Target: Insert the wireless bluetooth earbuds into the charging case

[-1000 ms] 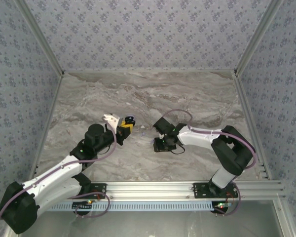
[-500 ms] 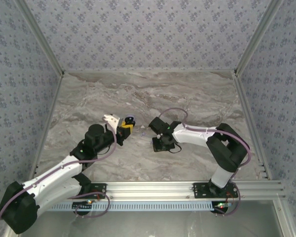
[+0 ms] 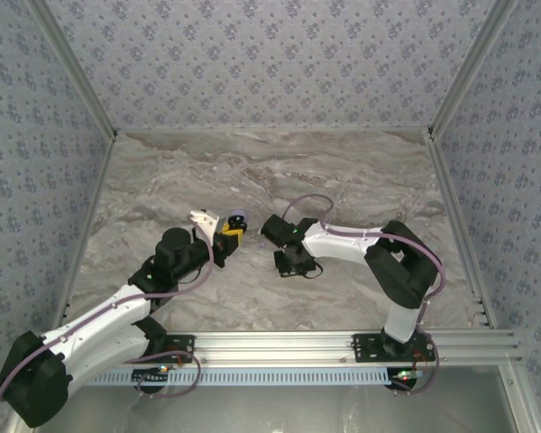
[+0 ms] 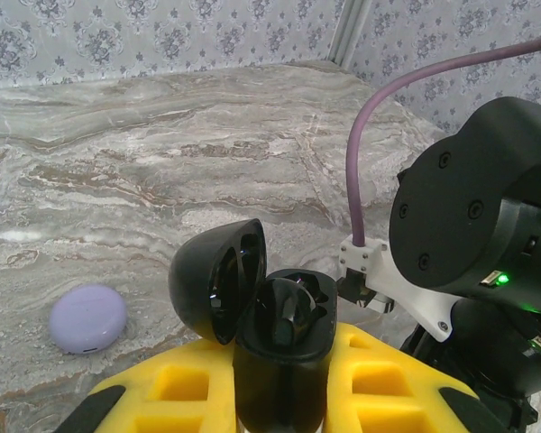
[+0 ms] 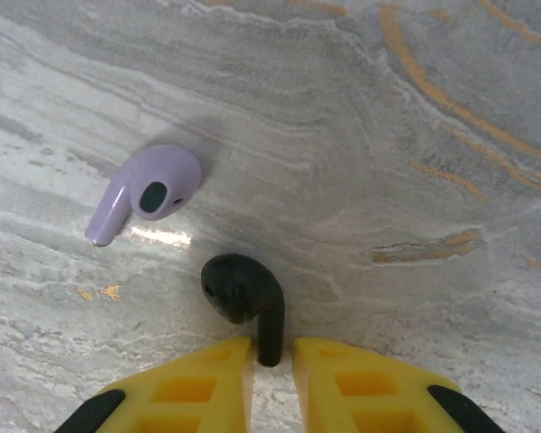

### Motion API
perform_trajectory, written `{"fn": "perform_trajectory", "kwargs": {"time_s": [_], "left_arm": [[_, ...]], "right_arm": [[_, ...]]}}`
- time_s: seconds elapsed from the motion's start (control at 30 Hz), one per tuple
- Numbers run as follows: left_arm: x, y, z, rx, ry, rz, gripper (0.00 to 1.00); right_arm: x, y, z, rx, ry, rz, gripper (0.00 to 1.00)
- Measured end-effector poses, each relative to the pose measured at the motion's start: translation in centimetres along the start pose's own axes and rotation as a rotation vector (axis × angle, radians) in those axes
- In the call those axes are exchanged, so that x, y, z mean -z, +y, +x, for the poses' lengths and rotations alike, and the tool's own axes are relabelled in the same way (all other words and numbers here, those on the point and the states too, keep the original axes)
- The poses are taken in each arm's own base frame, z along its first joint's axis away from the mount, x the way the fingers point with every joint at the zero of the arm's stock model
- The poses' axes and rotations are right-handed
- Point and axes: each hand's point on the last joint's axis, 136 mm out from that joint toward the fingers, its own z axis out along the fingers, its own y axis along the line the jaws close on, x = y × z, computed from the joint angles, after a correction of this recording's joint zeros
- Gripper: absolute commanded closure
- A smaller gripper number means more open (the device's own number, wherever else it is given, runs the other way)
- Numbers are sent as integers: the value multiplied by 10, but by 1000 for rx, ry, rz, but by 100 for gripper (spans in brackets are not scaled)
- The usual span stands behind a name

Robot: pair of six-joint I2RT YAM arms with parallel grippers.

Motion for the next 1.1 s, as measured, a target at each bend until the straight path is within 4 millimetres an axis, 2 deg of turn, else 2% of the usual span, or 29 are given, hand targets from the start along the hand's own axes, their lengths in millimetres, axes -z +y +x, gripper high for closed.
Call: {"fn": "perform_trajectory", "kwargs": {"time_s": [0.3,0.57,0.87,1.1], "left_arm": [[0,0,0,0,0,0,84],[0,0,0,0,0,0,84],[0,0,0,0,0,0,84],[0,0,0,0,0,0,84]], "right_arm": [[1,-3,-1,-9,-2,15,90],[2,-10,-5,-35,-9,-17,89],[4,-46,-32,-117,-66,-5,89],[4,-74,-45,-156,-86,32,88]]}}
